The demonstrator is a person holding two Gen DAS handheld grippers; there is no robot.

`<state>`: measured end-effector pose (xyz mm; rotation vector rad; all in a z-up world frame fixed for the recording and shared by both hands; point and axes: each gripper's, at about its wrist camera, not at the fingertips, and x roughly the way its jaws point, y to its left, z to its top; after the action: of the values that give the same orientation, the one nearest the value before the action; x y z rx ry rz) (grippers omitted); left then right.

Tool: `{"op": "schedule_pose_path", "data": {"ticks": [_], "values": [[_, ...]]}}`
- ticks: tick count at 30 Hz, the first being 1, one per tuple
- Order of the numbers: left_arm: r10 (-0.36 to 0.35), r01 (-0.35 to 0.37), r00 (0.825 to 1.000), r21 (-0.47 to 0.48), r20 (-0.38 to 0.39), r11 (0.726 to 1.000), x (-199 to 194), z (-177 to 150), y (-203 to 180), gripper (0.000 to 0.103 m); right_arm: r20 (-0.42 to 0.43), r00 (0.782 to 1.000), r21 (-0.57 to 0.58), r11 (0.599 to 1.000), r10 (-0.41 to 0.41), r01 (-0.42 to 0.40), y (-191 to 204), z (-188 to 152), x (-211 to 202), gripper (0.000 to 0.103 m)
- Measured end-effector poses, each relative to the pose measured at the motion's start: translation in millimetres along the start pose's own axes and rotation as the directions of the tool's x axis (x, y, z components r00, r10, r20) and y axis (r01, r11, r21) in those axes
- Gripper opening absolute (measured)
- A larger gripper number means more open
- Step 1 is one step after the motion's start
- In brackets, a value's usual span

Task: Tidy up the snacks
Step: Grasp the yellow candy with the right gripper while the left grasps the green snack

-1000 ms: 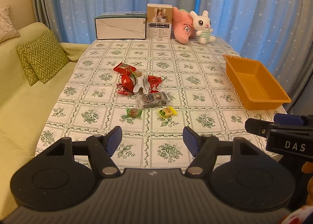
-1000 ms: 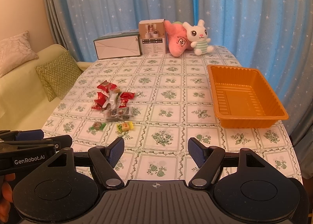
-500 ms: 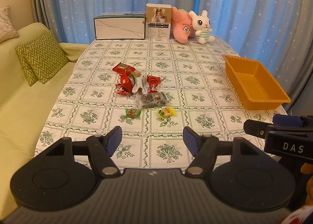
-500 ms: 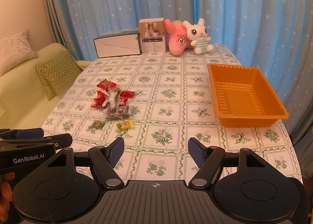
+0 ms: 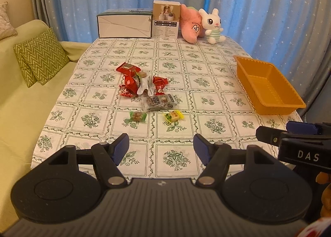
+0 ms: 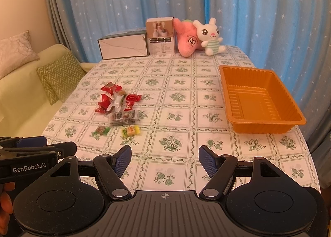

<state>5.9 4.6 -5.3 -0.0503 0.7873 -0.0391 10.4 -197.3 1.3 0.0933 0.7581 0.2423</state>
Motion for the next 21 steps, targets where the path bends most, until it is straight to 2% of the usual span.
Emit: {"op": "schedule_pose_path", "data": {"ticks": [7, 14, 21], "values": [[-0.005, 0.005, 0.999, -0.021, -0.038, 1.0, 25.4, 0.5, 18.0, 0.065, -0.012, 1.0, -0.005, 1.0, 0.015, -0.015, -2.4, -2.2, 25.1, 0.072], [0.021, -0.022, 0.998, -0.029, -0.06, 0.999, 63.8, 12.4, 42.0, 0.065, -0.013, 0.998, -0.035, 0.997, 0.062, -0.063, 3.7, 0.9, 59.7, 0.072], [0.008, -0.012, 0.995, -0.038, -0.098, 0.999, 106.5, 23.1, 55.8, 0.056, -0.02, 0.994, -0.071, 0.991, 0.11, -0.111, 13.3, 5.1, 102.9, 0.071]]}}
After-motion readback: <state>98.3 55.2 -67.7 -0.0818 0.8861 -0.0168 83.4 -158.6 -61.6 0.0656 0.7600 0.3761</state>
